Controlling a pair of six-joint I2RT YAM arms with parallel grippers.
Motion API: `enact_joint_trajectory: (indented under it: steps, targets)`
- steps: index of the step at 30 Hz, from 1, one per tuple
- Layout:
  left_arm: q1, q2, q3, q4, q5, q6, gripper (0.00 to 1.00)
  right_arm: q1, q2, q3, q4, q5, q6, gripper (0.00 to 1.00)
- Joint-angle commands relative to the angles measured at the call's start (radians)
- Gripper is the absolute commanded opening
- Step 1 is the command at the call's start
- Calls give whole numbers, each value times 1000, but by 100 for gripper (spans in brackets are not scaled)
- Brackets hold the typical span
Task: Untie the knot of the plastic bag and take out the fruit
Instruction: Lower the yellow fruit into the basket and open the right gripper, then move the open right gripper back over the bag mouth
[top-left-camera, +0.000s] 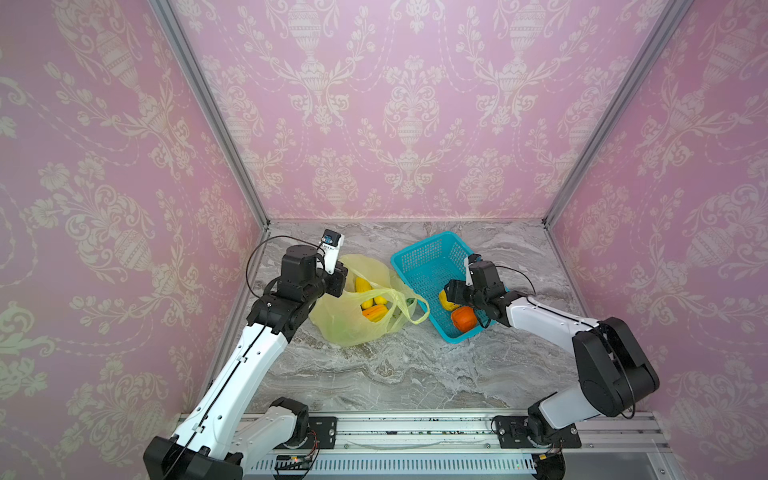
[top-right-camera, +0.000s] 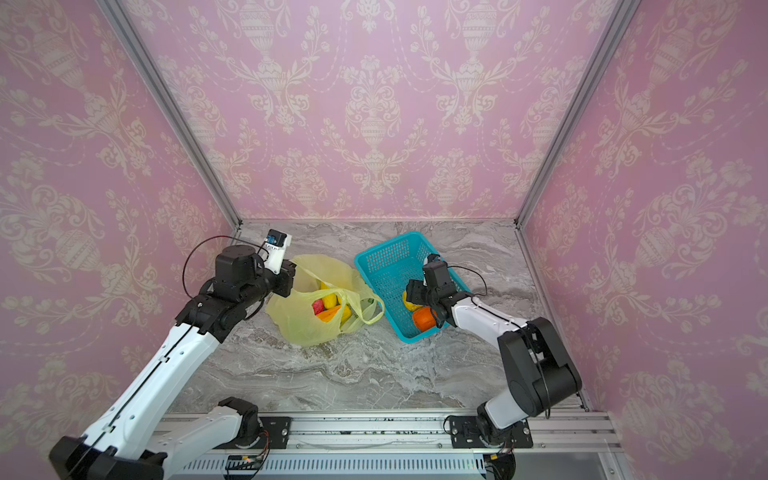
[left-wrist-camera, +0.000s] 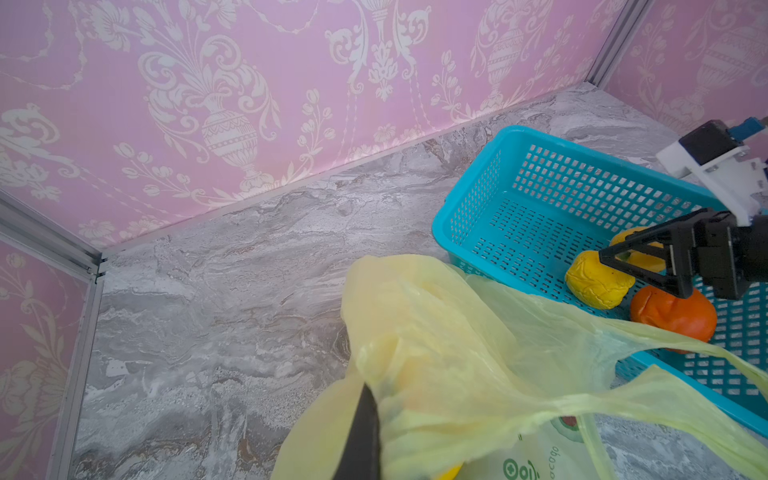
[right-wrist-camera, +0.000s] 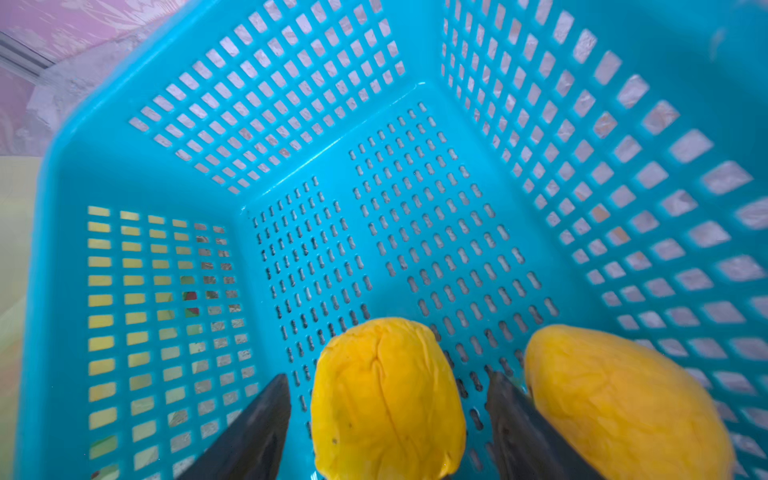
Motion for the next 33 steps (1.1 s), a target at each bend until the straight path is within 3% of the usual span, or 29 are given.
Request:
enact_joint_trajectory:
  steps: [1,7,15,19,28,33]
  targets:
    - [8,-4,-2,13,-3,-13,0,1,-113,-60,67,0,-7,75]
    - [8,-6,-3,12,-2,-13,0,49,-358,-173,150,-8,-42,73]
    - [8,-6,-2,12,-2,-14,0,279,-599,-245,255,-5,-229,56]
    - [8,-8,-2,12,0,-14,0,391,-598,-238,287,-16,-323,50]
    - [9,-8,-2,12,0,-14,0,564,-447,-126,230,-44,-482,48]
    - [10,-9,-2,12,1,-14,0,579,-350,-97,246,-80,-506,47]
